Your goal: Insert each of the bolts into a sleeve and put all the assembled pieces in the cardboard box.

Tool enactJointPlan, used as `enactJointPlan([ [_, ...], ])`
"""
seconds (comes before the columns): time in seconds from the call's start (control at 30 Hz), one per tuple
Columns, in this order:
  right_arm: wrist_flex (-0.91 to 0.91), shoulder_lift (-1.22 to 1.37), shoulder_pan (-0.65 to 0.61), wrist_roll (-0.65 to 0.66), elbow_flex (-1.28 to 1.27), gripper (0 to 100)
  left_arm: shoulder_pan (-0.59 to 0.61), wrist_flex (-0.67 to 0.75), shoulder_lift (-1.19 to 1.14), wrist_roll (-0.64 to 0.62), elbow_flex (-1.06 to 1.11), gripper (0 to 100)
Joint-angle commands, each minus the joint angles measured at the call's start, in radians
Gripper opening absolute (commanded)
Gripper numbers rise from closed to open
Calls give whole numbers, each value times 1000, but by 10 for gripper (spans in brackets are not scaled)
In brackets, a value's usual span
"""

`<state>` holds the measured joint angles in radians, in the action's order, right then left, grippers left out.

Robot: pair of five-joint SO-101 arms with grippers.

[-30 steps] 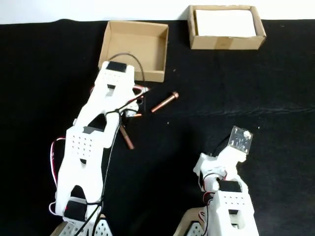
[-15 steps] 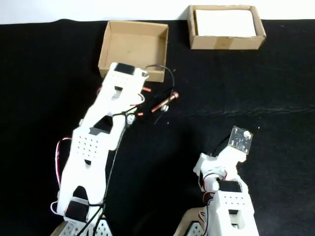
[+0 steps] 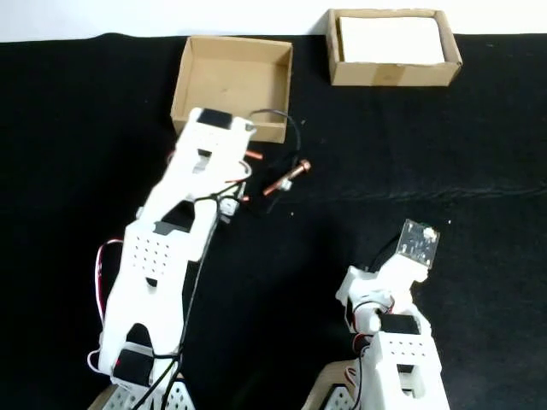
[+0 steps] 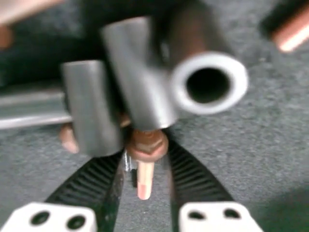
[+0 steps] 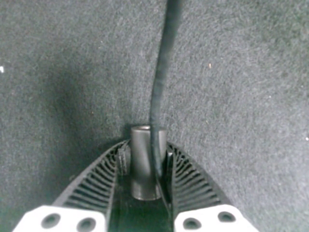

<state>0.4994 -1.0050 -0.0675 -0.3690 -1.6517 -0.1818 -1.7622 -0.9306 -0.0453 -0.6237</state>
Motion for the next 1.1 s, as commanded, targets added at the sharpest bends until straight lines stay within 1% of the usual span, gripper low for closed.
enactJointPlan([
  [0.0, -1, -4, 18, -6, -5, 6, -24, 2, -8, -11, -5, 11],
  [0.1, -1, -4, 18, -6, -5, 6, -24, 2, 7, -11, -12, 7],
  [0.2, -1, -4, 18, -6, -5, 6, -28, 2, 97, -9, -15, 7],
  [0.33, -1, -4, 18, 0, -5, 6, -50, 2, 325, -5, -7, 7],
  [0.47, -1, -5, 13, 2, 1, 6, -105, 3, 618, -2, 93, 7],
  [0.53, -1, -5, 13, 3, 12, 6, -137, 20, 773, -2, 191, 7],
  [0.63, 33, -5, 13, 3, 87, 6, -183, 100, 1029, -2, 406, 7],
  [0.73, 133, -5, 7, 3, 194, 6, -209, 219, 1320, -2, 667, 7],
  [0.8, 225, -5, -21, 5, 272, 6, -209, 310, 1527, -2, 845, 7],
  [0.93, 423, -7, -166, 98, 423, 6, -205, 491, 1908, -3, 1171, 7],
  [1.07, 547, -7, -366, 150, 547, 6, -206, 644, 2166, -5, 1365, 7],
])
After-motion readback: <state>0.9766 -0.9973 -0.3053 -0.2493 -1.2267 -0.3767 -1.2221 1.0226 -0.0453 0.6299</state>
